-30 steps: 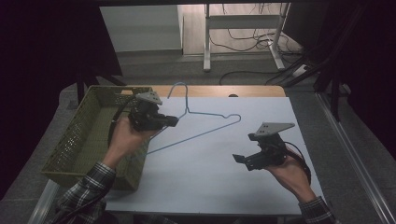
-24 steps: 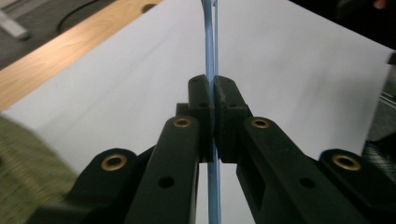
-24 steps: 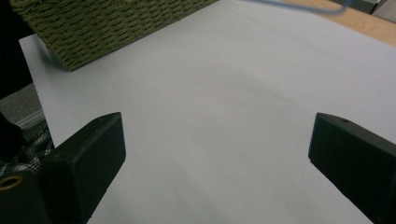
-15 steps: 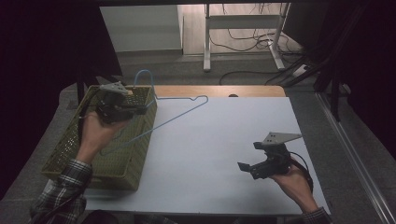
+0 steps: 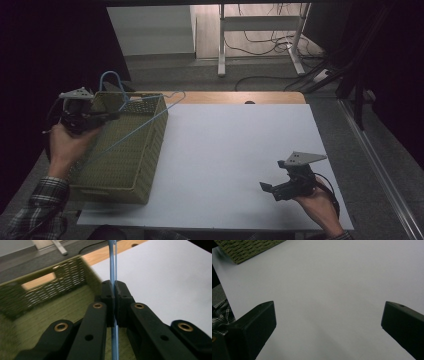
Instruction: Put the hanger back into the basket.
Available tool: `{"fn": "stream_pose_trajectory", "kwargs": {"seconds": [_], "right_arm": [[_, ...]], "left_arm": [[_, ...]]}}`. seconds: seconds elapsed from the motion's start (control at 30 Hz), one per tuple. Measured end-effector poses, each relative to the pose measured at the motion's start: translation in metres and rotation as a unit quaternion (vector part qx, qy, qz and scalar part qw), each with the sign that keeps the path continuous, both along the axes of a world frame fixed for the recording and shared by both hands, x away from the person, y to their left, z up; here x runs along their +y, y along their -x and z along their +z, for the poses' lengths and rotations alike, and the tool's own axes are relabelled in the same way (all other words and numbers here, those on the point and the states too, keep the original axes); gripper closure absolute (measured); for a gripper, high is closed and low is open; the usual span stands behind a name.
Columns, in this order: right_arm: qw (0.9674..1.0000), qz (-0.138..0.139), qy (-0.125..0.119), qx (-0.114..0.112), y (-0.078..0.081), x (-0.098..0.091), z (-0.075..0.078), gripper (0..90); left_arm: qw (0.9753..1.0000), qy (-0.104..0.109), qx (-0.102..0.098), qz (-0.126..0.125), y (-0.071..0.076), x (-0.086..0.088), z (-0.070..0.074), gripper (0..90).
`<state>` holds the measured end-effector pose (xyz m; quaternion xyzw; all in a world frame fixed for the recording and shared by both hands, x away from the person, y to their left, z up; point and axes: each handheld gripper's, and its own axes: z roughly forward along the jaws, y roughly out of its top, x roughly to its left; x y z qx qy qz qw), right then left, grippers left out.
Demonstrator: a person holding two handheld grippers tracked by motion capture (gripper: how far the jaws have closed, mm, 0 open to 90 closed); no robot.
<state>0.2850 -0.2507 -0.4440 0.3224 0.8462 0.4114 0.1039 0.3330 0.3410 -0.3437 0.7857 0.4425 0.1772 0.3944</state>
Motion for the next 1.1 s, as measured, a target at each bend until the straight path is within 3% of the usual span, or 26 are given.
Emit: {"fn": "stream_pose_trajectory", "kwargs": {"seconds": [0.3,0.5,0.7,0.97,1.07,1.1], "right_arm": [[0.9999,-0.007,0.0,0.011,0.004,-0.006,-0.006,0.0],[0.9998,-0.01,0.003,0.016,0.004,-0.008,-0.009,0.0],[0.9997,-0.008,0.011,0.021,0.003,-0.007,-0.013,0.0],[0.9995,-0.007,0.019,0.024,0.003,-0.006,-0.017,0.0],[0.9995,-0.006,0.019,0.026,0.003,-0.007,-0.018,0.0],[0.9994,-0.005,0.019,0.027,0.003,-0.006,-0.018,0.0]], "left_arm": [[0.9992,0.002,-0.001,0.04,0.012,0.046,-0.007,87.5],[0.9982,0.008,0.0,0.059,0.016,0.064,-0.023,87.6],[0.9977,0.014,0.008,0.065,0.009,0.066,-0.051,87.5],[0.9977,0.014,0.025,0.062,-0.011,0.051,-0.083,87.5],[0.9965,0.026,0.037,0.07,-0.012,0.06,-0.089,87.5],[0.9964,0.02,0.042,0.071,-0.012,0.061,-0.092,87.5]]}}
